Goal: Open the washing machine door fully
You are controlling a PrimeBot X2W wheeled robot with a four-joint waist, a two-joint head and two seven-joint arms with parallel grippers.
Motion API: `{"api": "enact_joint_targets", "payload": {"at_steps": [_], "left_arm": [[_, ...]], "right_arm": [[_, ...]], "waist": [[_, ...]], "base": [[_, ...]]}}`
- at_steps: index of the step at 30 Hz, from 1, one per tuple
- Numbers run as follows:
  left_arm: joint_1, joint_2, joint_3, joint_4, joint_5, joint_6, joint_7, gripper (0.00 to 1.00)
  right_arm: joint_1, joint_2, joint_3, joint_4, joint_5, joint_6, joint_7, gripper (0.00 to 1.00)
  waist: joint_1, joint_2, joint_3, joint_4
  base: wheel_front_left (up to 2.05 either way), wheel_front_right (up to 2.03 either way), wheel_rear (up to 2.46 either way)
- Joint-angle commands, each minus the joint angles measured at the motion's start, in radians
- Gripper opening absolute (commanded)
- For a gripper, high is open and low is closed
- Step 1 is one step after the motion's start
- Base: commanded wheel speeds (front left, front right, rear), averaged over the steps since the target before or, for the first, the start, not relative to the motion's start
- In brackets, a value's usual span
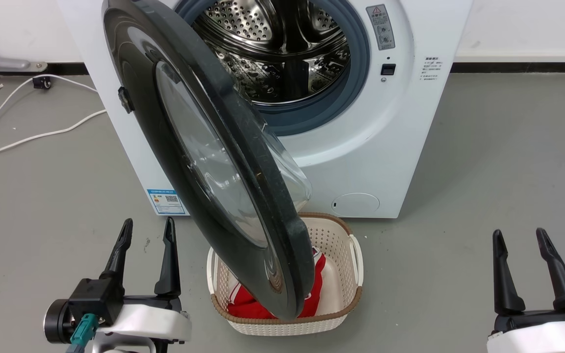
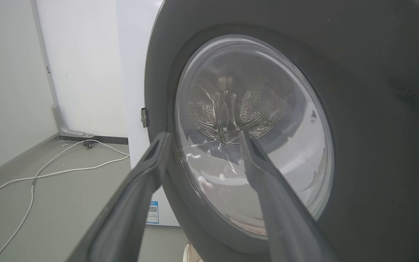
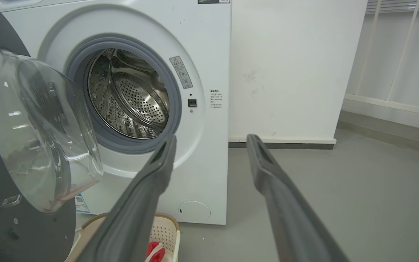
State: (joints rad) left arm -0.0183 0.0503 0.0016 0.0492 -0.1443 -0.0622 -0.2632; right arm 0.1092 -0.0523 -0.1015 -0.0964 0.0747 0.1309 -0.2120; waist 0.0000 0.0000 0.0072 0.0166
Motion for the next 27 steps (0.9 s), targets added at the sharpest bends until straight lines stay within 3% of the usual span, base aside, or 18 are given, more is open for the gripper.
{"api": "enact_joint_targets", "payload": {"at_steps": [1, 14, 15, 16, 17, 27], "left_arm": [[-0.004, 0.0, 0.001, 0.0, 0.004, -0.004, -0.002, 1.0], [-0.006, 0.0, -0.002, 0.006, 0.01, -0.009, -0.002, 1.0], [-0.006, 0.0, -0.003, 0.007, 0.011, -0.011, -0.002, 0.89], [-0.006, 0.0, -0.004, 0.007, 0.016, -0.013, -0.002, 0.07], [-0.006, 0.0, -0.003, 0.008, 0.018, -0.015, -0.002, 0.0], [-0.011, 0.0, -0.002, 0.007, 0.036, -0.015, -0.002, 0.0]], "right_arm": [[0.008, 0.003, 0.001, 0.011, 0.008, 0.0, -0.008, 1.0], [-0.021, 0.004, 0.005, 0.056, 0.027, 0.0, -0.022, 1.0], [-0.022, 0.004, 0.006, 0.057, 0.03, 0.0, -0.023, 1.0], [-0.023, 0.003, 0.006, 0.059, 0.031, 0.0, -0.024, 1.0], [-0.023, 0.003, 0.008, 0.061, 0.033, 0.0, -0.024, 1.0], [-0.028, 0.004, 0.012, 0.081, 0.041, 0.0, -0.031, 1.0]], "waist": [[0.0, 0.0, 0.001, 0.0], [0.0, 0.0, 0.0, -0.002], [0.0, 0.0, 0.0, -0.002], [0.0, 0.0, 0.001, -0.003], [0.0, 0.0, 0.001, -0.003], [0.0, 0.0, 0.002, -0.006]], "base": [[0.0, 0.0, 0.0], [0.0, 0.0, 0.0], [0.0, 0.0, 0.0], [0.0, 0.0, 0.0], [0.0, 0.0, 0.0], [0.0, 0.0, 0.0]]}}
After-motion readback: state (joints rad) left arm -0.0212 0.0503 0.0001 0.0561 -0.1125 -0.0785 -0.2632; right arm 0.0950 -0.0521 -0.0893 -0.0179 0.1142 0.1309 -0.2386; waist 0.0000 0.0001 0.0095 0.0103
